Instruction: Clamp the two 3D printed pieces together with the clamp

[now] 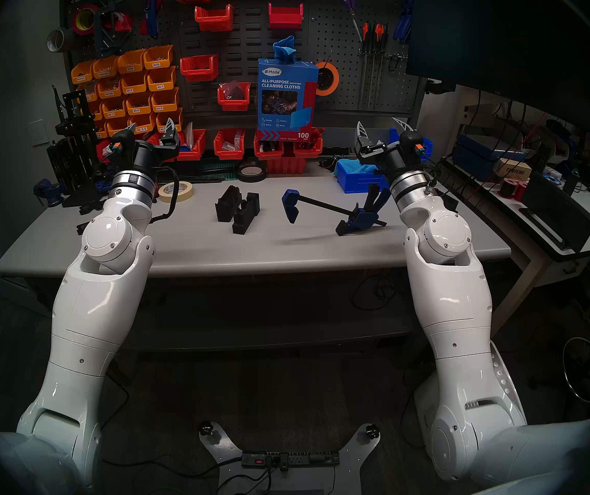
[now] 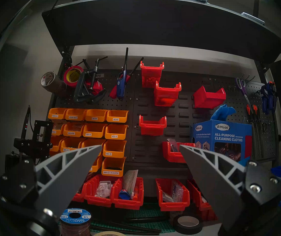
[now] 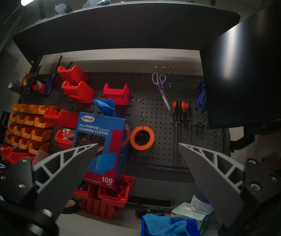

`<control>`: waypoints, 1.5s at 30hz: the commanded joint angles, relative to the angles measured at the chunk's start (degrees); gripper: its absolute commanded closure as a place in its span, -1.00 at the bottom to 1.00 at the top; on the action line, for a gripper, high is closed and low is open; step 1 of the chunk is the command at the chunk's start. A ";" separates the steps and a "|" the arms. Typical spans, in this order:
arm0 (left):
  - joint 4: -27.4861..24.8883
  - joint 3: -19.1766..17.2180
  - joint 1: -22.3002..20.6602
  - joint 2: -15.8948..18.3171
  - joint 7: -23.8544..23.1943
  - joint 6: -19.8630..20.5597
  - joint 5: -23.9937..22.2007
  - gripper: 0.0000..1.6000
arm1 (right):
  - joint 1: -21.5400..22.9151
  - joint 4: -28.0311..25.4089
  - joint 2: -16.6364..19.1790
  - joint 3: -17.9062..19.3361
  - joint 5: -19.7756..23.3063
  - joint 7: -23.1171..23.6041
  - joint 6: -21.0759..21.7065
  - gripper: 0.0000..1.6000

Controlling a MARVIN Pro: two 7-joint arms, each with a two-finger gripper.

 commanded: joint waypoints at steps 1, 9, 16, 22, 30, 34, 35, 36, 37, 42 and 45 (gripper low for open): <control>-1.24 -0.32 -1.33 0.05 0.00 -0.39 -0.03 -1.00 | 1.26 -1.48 -0.01 -0.02 0.00 0.03 -0.26 -1.00; -1.23 -0.32 -1.32 0.05 -0.01 -0.39 -0.02 -1.00 | 1.26 -1.44 0.00 -0.03 0.01 0.03 -0.30 -1.00; -1.23 -0.33 -1.32 0.05 -0.01 -0.38 -0.02 -1.00 | 1.26 -1.43 0.00 -0.03 0.02 0.02 -0.31 -1.00; -1.23 -0.33 -1.32 0.04 -0.01 -0.38 -0.02 -1.00 | 1.26 -1.43 0.01 -0.04 0.02 0.02 -0.32 -1.00; -1.23 -0.33 -1.32 0.04 -0.01 -0.38 -0.02 -1.00 | 1.27 -1.43 0.01 -0.04 0.03 0.02 -0.32 -1.00; -1.41 -0.52 -0.98 0.26 -0.73 -0.94 -0.37 -1.00 | 1.27 -1.42 0.01 -0.04 0.03 0.02 -0.32 -1.00; -1.51 -0.59 -0.90 0.28 -0.94 -0.97 -0.55 -1.00 | 1.27 -1.42 0.01 -0.04 0.03 0.02 -0.32 -1.00; -1.51 -0.59 -0.90 0.28 -0.94 -0.97 -0.55 -1.00 | 1.27 -1.42 0.01 -0.04 0.03 0.02 -0.32 -1.00; -1.62 -0.66 -0.82 0.34 -1.15 -1.04 -0.66 -1.00 | 1.27 -1.42 0.02 -0.04 0.03 0.02 -0.33 -1.00; -1.80 -0.90 -0.53 0.88 -2.34 -1.07 -1.30 -1.00 | 1.27 -1.41 0.02 -0.05 0.04 0.01 -0.33 -1.00; -1.82 -1.01 -0.40 1.05 -2.65 -1.12 -1.47 -1.00 | 1.27 -1.41 0.02 -0.05 0.04 0.01 -0.33 -1.00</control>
